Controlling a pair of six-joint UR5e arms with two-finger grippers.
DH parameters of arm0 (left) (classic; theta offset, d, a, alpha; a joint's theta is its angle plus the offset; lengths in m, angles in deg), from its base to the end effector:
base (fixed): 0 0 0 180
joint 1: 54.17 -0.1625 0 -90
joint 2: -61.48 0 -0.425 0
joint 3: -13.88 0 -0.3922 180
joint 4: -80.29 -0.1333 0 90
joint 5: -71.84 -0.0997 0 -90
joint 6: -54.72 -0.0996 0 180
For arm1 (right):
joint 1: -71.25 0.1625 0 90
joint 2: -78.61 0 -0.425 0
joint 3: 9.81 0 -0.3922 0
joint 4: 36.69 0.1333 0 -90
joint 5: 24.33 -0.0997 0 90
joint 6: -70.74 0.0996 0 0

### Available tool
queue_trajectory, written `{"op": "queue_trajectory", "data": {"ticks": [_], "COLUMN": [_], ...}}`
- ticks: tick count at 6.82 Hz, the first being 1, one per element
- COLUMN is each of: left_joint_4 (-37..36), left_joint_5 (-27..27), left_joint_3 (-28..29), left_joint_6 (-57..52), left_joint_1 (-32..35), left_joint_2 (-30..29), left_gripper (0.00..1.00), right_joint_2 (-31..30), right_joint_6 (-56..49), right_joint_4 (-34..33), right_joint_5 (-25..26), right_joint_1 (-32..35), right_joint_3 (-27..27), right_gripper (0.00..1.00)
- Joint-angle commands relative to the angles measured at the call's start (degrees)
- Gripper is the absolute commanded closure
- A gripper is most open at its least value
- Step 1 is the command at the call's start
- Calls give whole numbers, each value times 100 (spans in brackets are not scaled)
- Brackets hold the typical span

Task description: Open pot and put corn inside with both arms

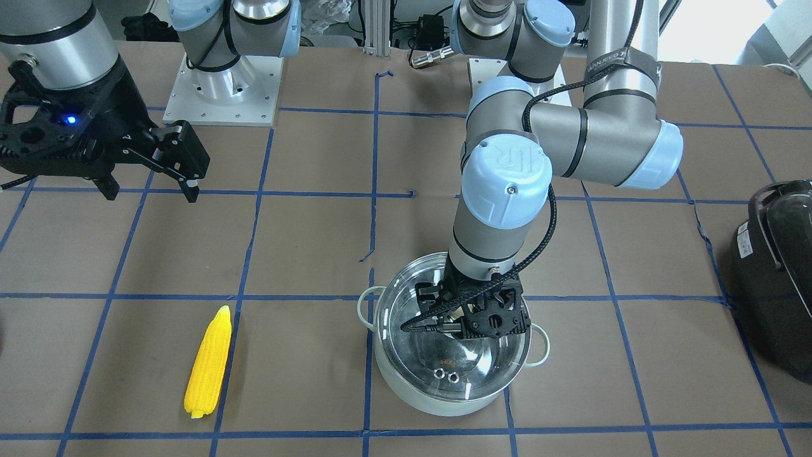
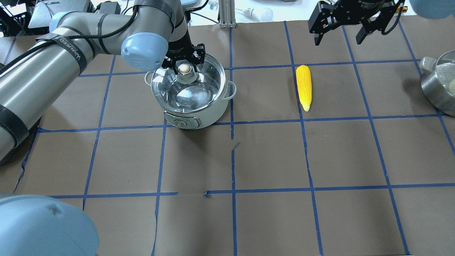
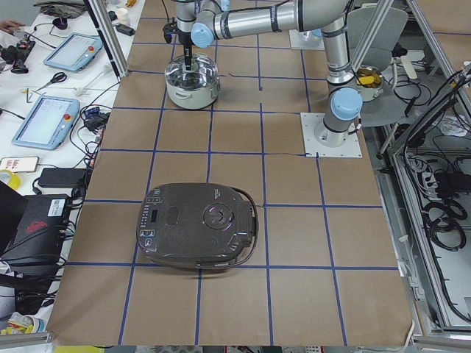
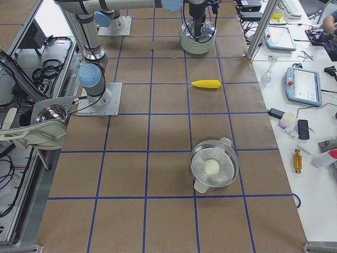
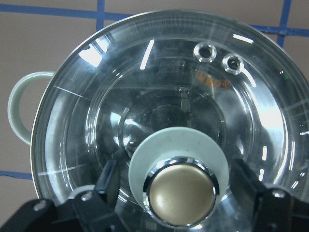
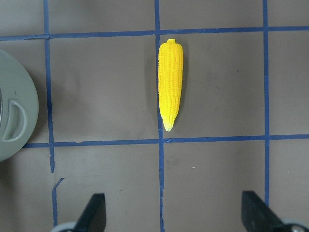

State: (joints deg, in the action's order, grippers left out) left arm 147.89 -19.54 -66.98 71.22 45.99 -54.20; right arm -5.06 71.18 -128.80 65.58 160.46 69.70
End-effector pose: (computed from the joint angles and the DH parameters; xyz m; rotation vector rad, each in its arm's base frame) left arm -0.2469 -0.6359 0.3450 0.1754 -3.1322 0.1650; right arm 0.1259 -0.5498 0.5252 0.0335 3.1355 -0.1717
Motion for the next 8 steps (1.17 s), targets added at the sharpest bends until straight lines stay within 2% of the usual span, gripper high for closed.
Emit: {"op": "queue_trajectory", "data": {"ticks": [1, 2, 4, 5, 6, 7, 8], "left_joint_4": [26, 61, 357, 777, 973, 984, 984], "left_joint_5": [155, 156, 129, 129, 129, 103, 120], "left_joint_3": [-9, -53, 87, 235, 298, 229, 219], "left_joint_6": [-15, -41, -50, -181, -852, -1346, -1847], "left_joint_1": [-15, -32, -146, -434, -863, -1407, -1847], "left_joint_2": [81, 116, 317, 475, 590, 617, 530], "left_gripper": [79, 86, 88, 88, 89, 90, 91], "right_joint_2": [17, 35, 236, 455, 753, 1069, 1446], "right_joint_6": [0, -9, -9, -18, 8, -17, 0], "right_joint_4": [-17, -70, -140, -245, -411, -631, -1155], "right_joint_5": [0, 9, 9, -9, -35, -44, -79], "right_joint_1": [0, -18, -53, -183, -315, -343, -343], "right_joint_3": [-5, -5, -14, -23, -5, 3, 108], "right_gripper": [0, 0, 0, 0, 0, 0, 0]}}
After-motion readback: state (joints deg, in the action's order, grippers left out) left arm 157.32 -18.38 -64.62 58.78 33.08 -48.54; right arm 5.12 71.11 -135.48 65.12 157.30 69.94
